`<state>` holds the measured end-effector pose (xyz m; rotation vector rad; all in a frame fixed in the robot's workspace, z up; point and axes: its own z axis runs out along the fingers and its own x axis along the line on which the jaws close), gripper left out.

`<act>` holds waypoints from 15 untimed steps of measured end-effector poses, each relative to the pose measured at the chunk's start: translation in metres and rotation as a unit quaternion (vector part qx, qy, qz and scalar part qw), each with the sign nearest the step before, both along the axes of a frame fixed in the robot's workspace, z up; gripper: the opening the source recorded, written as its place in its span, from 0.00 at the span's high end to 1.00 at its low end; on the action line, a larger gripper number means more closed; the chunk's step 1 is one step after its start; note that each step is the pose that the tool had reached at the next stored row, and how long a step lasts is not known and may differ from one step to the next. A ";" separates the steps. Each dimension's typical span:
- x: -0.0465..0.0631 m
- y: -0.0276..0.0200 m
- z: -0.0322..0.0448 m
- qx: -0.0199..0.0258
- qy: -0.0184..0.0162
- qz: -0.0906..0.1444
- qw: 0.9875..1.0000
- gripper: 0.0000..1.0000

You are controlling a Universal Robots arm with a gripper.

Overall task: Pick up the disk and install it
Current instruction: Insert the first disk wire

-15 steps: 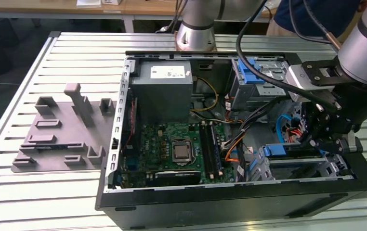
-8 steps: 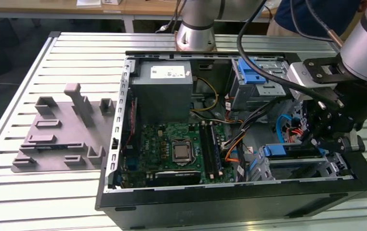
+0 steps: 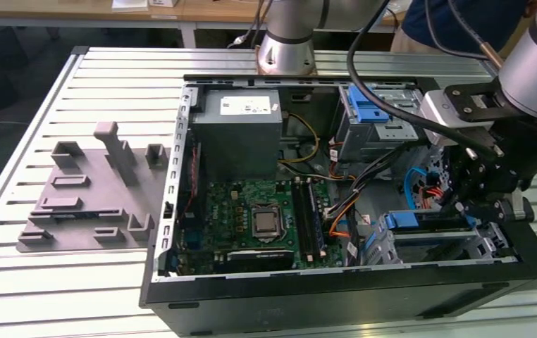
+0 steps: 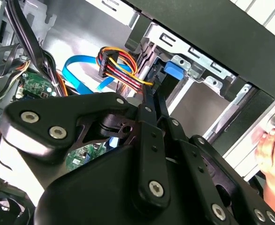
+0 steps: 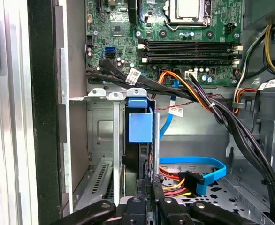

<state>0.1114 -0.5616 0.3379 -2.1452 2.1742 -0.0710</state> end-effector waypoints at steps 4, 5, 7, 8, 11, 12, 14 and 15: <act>0.000 -0.0003 -0.0017 0.005 0.000 0.000 1.000 0.84; 0.000 -0.0007 -0.0024 0.006 0.000 0.000 1.000 0.84; 0.000 -0.0019 -0.0033 0.007 0.000 0.000 1.000 0.84; 0.000 -0.0023 -0.0035 0.007 0.000 0.000 1.000 0.84; 0.000 -0.0029 -0.0038 0.007 0.000 0.000 1.000 0.84; 0.000 -0.0029 -0.0038 0.007 0.000 0.000 1.000 0.84; 0.000 -0.0030 -0.0040 0.007 0.000 -0.001 1.000 0.84; 0.000 -0.0031 -0.0040 0.007 0.000 -0.002 1.000 0.84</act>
